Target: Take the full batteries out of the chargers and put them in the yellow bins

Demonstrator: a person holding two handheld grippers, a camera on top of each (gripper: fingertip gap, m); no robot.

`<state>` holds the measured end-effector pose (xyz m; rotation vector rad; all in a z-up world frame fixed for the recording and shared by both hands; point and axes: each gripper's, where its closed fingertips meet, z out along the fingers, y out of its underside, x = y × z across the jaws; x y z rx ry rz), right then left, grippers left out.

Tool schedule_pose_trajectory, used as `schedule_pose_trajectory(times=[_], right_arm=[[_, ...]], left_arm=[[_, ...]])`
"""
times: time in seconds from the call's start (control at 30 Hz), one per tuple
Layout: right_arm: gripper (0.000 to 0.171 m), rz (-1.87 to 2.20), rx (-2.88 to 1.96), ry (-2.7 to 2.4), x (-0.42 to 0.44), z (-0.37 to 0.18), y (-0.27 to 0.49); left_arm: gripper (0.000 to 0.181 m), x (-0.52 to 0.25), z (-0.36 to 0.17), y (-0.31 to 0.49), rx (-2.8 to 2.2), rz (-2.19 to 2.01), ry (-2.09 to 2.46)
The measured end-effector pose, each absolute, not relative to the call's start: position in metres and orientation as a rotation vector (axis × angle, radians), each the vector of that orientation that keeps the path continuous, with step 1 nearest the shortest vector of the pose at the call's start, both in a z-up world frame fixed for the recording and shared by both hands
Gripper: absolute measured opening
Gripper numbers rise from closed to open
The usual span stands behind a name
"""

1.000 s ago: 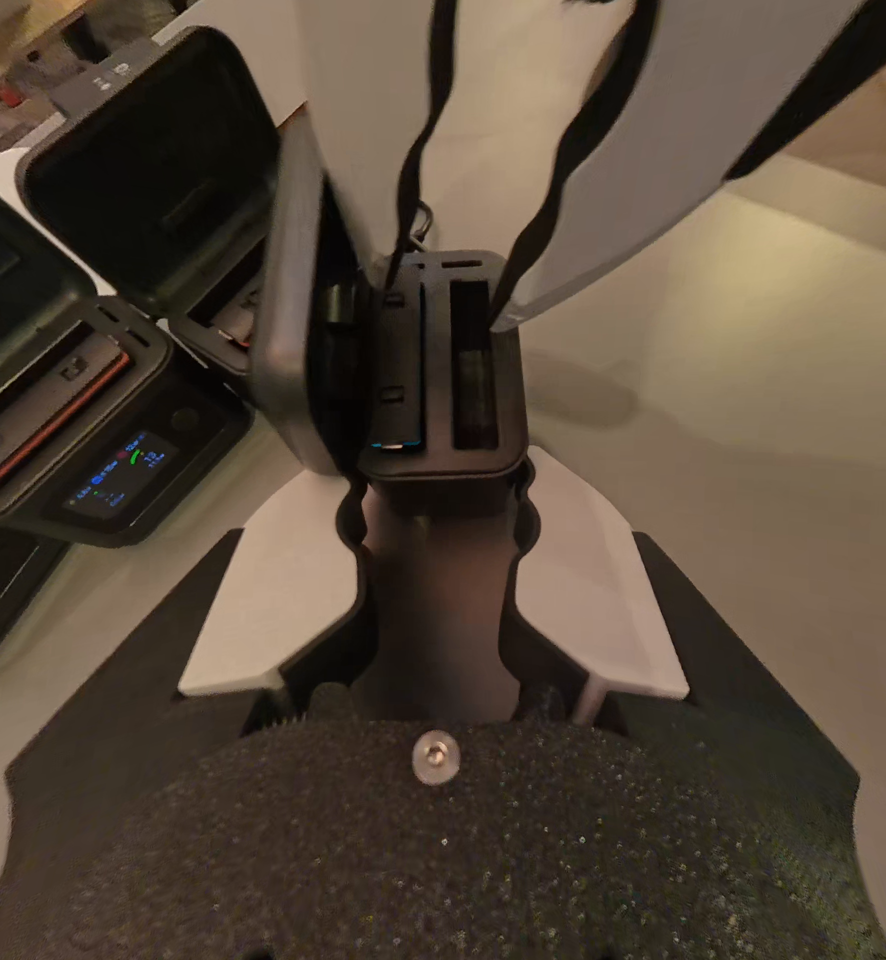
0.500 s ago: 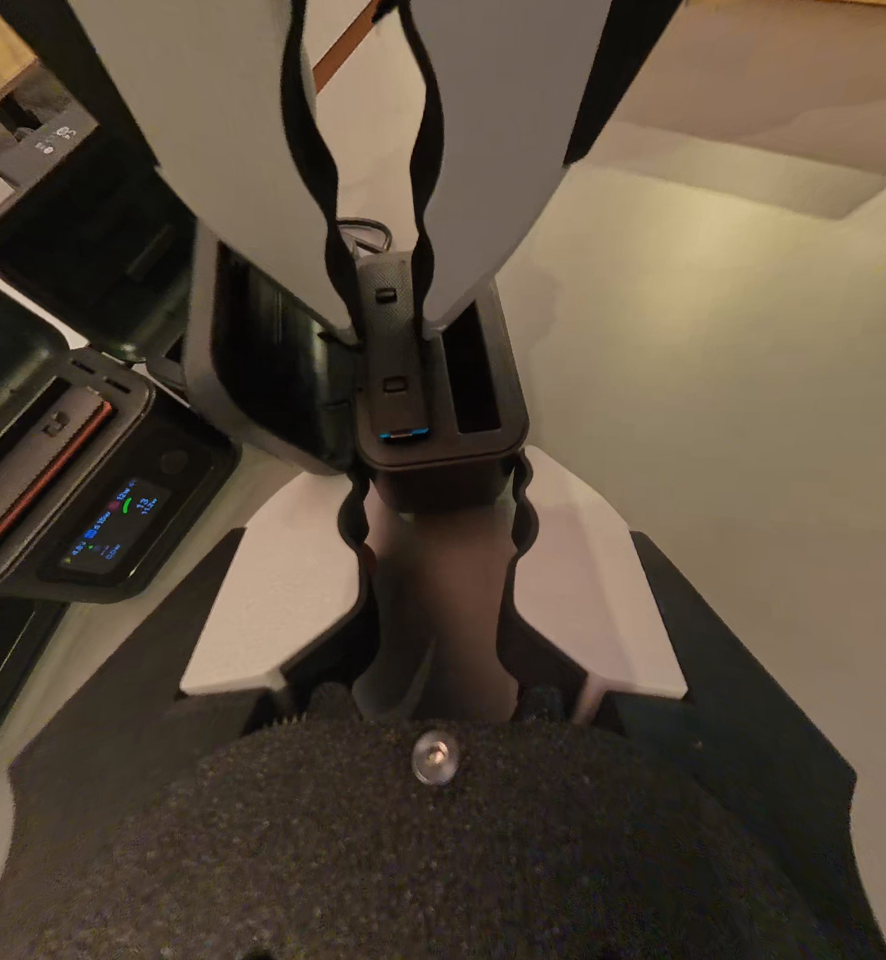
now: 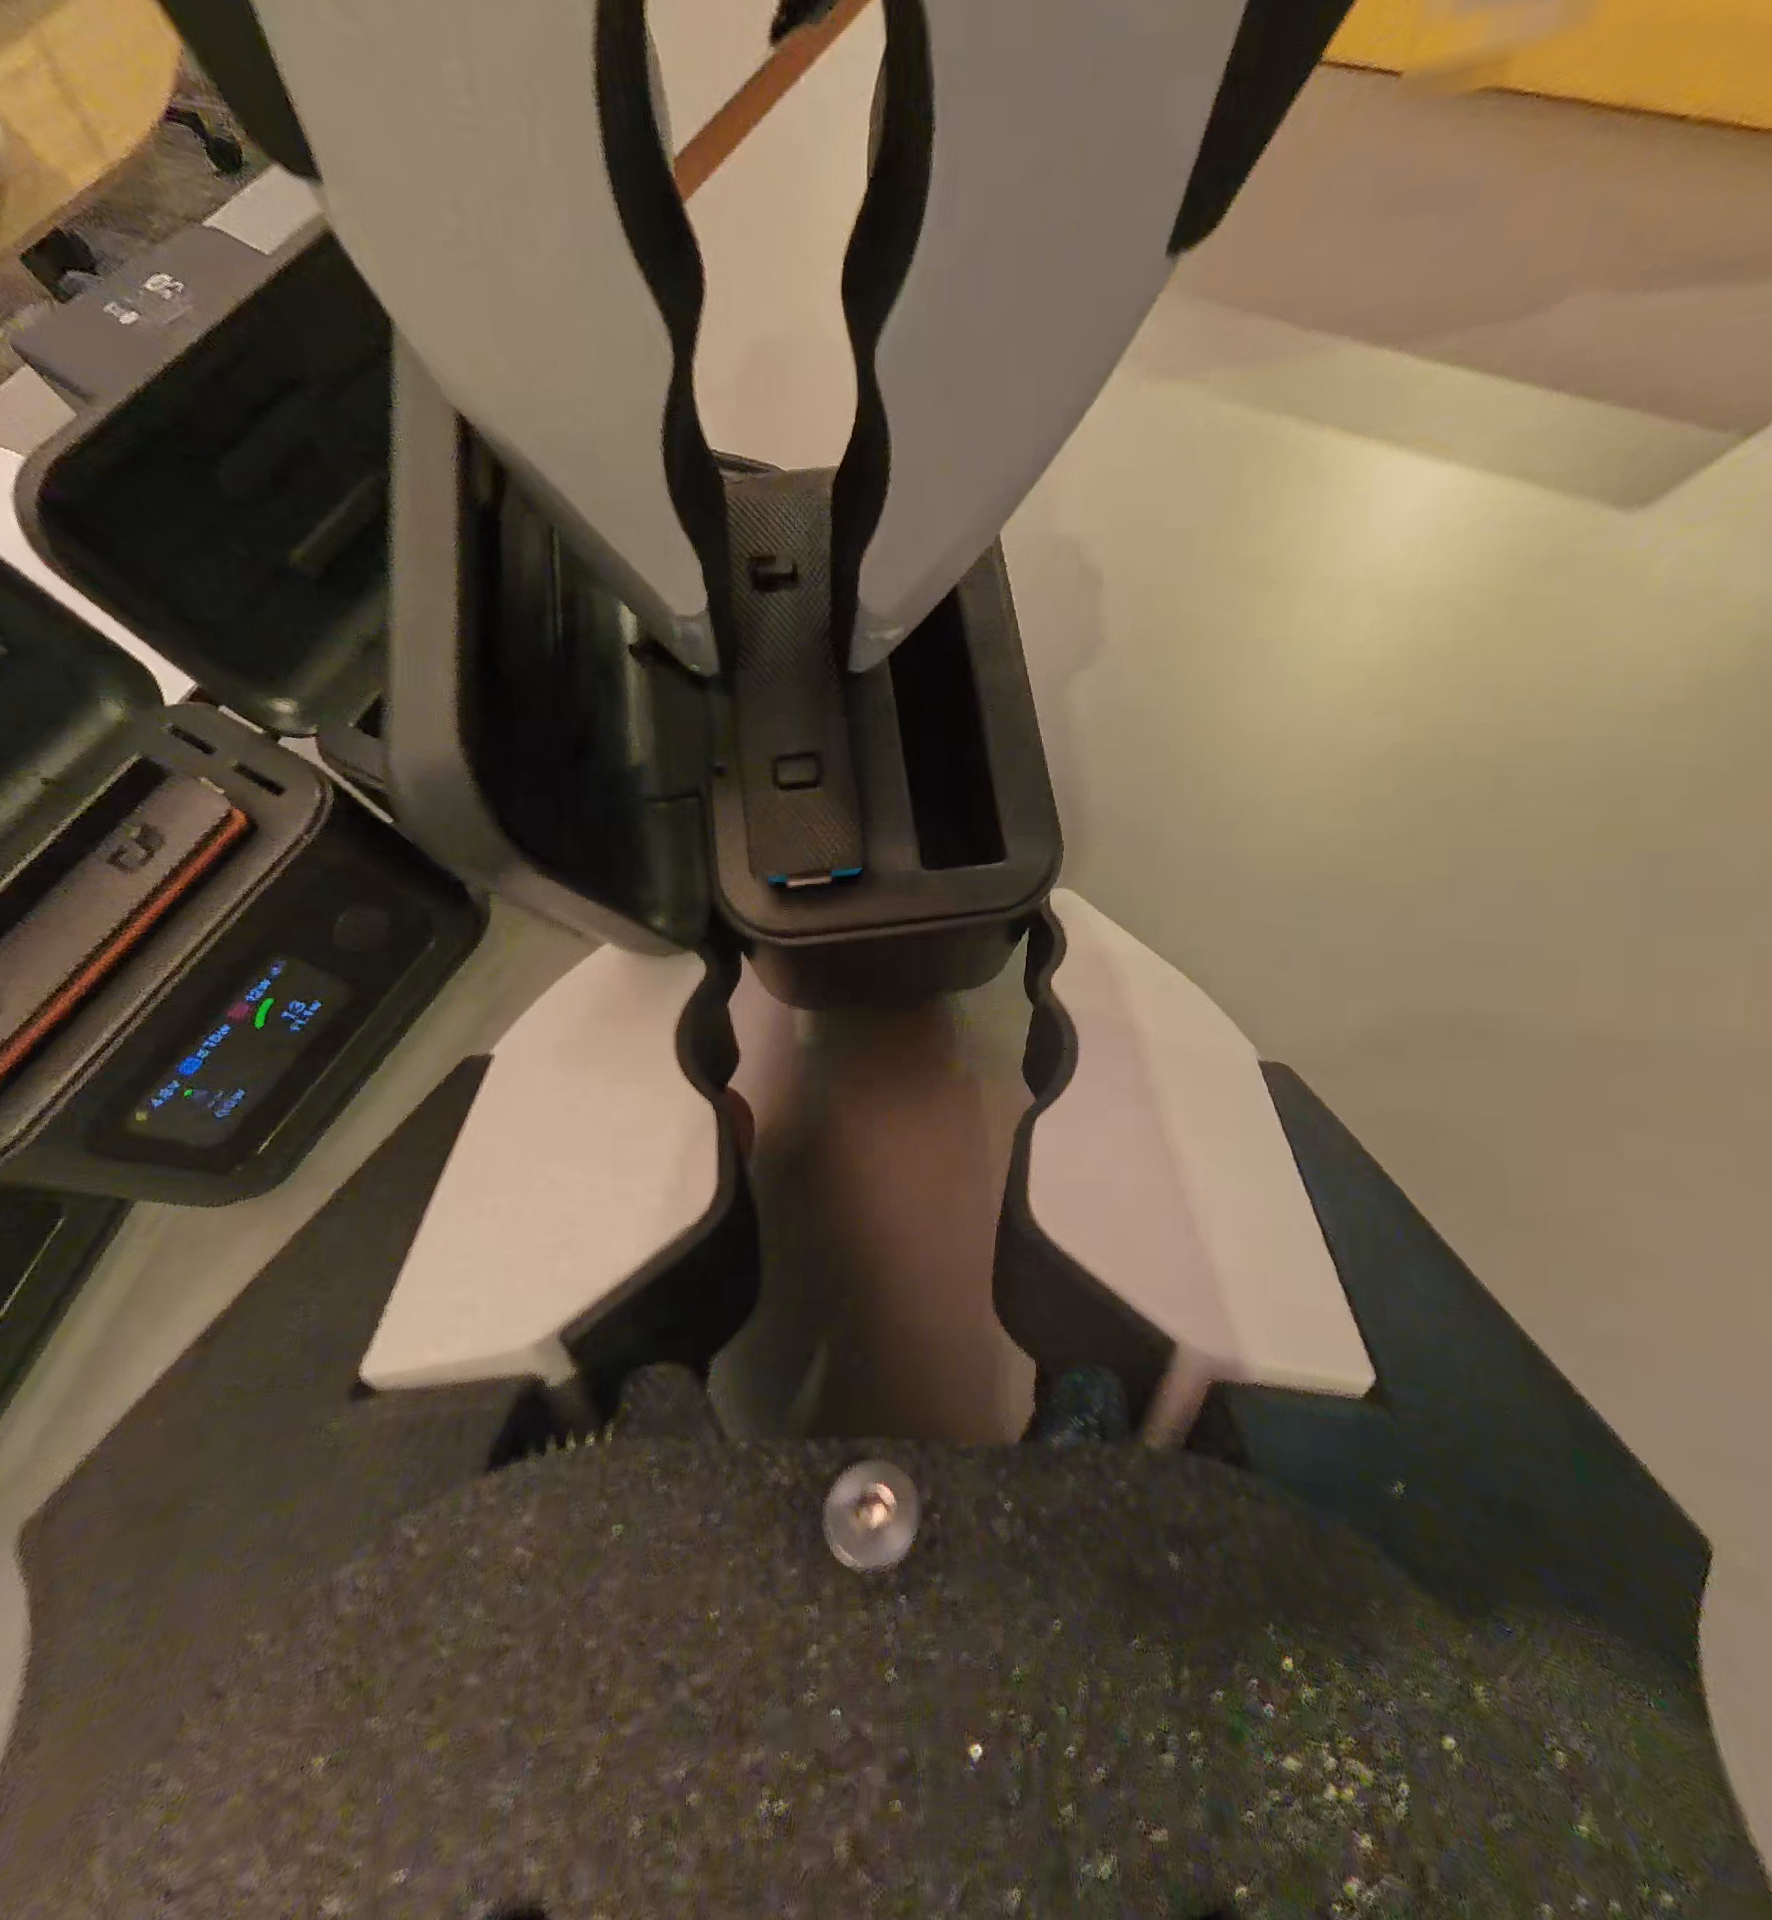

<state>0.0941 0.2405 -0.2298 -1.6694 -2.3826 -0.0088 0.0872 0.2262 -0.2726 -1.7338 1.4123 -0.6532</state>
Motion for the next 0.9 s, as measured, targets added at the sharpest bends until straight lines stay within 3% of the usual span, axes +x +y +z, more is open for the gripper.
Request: schedule_pose_trajectory(times=[0.47,0.77,0.9], right_arm=[[0.014,0.131,-1.682,-2.078,0.103,-0.137,0.216],[0.014,-0.128,-1.892,-1.653,0.252,-0.068,0.193],[0.014,-0.297,-2.076,-1.475,0.349,-0.066,0.181]], left_arm=[[0.054,0.082,-0.282,0.225,-1.79,-0.638,1.439],[0.054,0.084,-0.281,0.223,-1.77,-0.637,1.459],[0.054,0.089,-0.281,0.221,-1.761,-0.643,1.476]])
